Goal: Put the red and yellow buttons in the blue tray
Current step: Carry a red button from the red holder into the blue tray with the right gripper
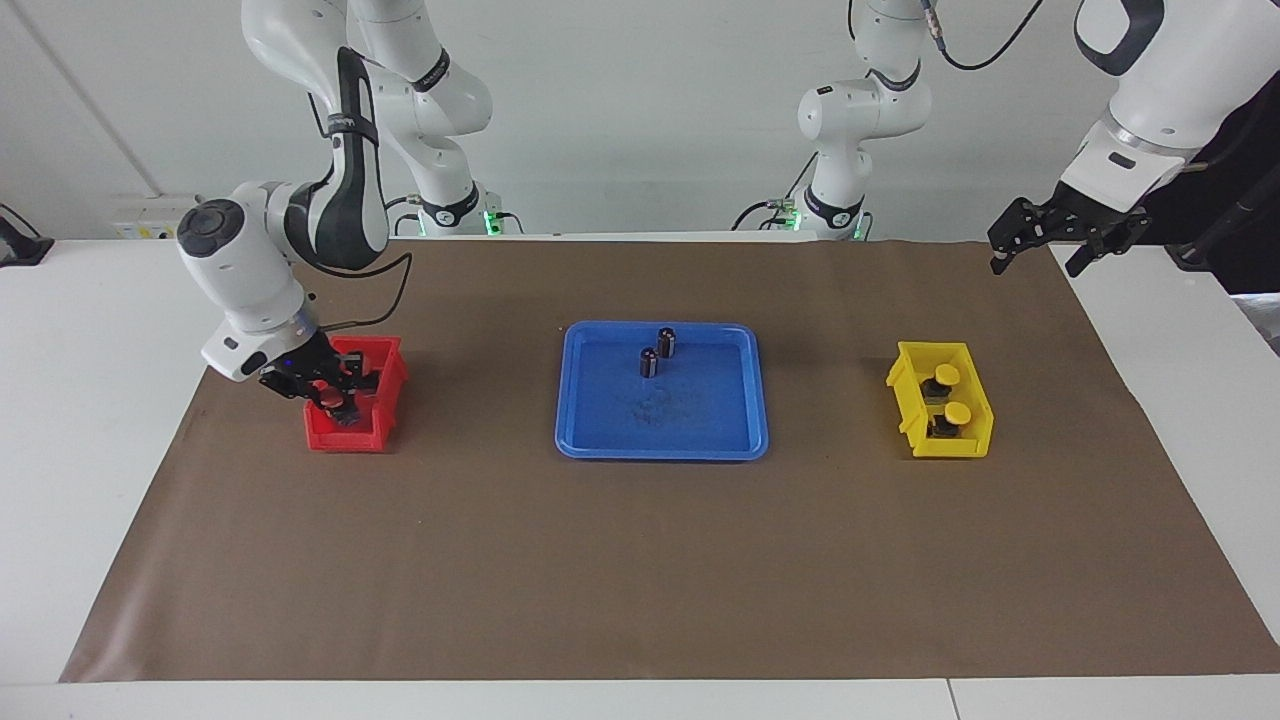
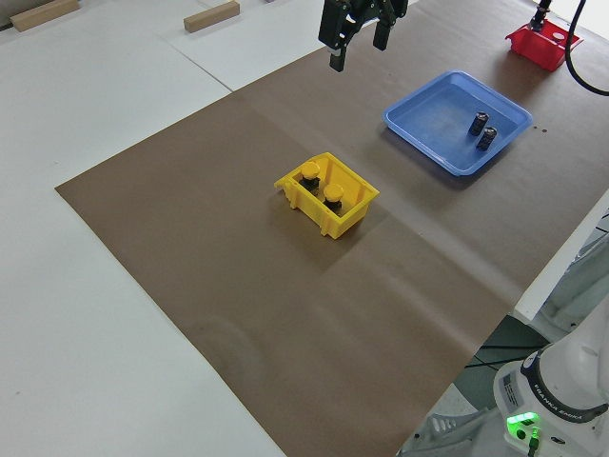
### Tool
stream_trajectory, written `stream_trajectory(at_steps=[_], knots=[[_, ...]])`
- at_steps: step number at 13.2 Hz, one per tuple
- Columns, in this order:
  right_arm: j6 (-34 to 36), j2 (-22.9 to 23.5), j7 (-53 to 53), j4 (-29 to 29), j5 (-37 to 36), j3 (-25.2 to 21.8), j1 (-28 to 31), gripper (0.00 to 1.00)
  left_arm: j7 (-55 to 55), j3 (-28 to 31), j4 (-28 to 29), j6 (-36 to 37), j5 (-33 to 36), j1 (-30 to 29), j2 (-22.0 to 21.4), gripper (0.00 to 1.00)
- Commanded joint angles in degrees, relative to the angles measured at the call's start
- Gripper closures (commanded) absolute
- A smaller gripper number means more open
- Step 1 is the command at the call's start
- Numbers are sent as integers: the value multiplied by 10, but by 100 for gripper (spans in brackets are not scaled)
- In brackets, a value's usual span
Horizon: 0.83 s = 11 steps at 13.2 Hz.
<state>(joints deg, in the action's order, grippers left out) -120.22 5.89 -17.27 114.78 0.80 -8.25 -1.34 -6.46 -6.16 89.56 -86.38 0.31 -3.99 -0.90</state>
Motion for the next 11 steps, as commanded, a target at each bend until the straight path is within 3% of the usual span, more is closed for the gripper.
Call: stream_trajectory(at_steps=[1,4,8,11], knots=[[108,37,7,-138,2,3,-33,81,-2,3,24,10,14,1,-21,0],[172,82,157,-250,3,3,-131,81,-1,4,25,10,14,0,-21,0],[94,116,442,-253,10,4,-305,81,0,5,23,10,14,0,-21,0],[37,173,565,-257,3,4,-385,81,0,7,25,6,14,1,-21,0]])
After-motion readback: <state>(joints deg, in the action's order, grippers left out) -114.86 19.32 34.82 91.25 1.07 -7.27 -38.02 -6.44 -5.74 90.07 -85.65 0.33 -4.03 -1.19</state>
